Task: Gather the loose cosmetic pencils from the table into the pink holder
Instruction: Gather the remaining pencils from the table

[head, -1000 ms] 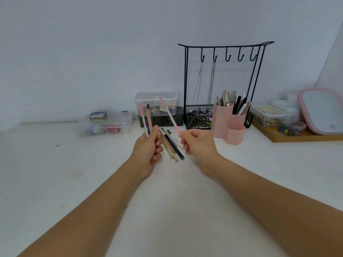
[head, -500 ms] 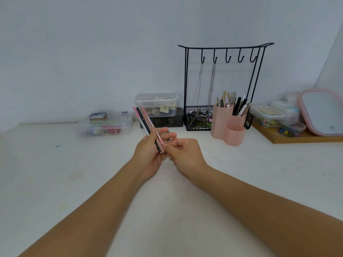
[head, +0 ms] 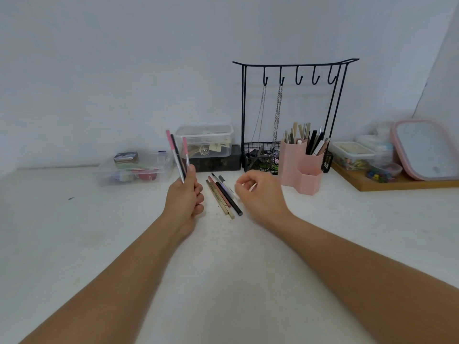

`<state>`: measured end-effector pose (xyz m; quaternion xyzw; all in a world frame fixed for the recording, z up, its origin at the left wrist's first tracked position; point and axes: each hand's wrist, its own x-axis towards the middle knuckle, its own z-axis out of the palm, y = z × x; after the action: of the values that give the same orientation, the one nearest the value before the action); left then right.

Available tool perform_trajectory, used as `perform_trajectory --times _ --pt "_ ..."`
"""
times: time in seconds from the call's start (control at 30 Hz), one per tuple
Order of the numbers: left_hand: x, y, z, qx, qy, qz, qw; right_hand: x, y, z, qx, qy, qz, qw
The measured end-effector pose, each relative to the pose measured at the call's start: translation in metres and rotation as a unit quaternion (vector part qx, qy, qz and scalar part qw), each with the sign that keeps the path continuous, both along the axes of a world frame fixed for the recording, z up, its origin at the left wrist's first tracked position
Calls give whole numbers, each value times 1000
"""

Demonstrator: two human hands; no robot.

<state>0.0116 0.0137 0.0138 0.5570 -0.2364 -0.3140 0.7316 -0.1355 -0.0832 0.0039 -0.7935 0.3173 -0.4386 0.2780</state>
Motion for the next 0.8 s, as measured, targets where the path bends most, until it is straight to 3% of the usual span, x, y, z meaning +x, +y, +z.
perform_trajectory --times 0.23,0.53,0.7,0.8 --pt "2 3 -1 42 10 -11 999 -16 -40 -6 59 50 -41 996" --pt "-4 4 0 46 -7 -40 998 4 -23 -6 -8 229 -78 970" --pt "-3 5 1 70 -2 -45 997 5 -23 -4 24 194 -100 975" --pt "-2 5 2 65 13 -58 996 4 -19 -3 123 49 -90 987"
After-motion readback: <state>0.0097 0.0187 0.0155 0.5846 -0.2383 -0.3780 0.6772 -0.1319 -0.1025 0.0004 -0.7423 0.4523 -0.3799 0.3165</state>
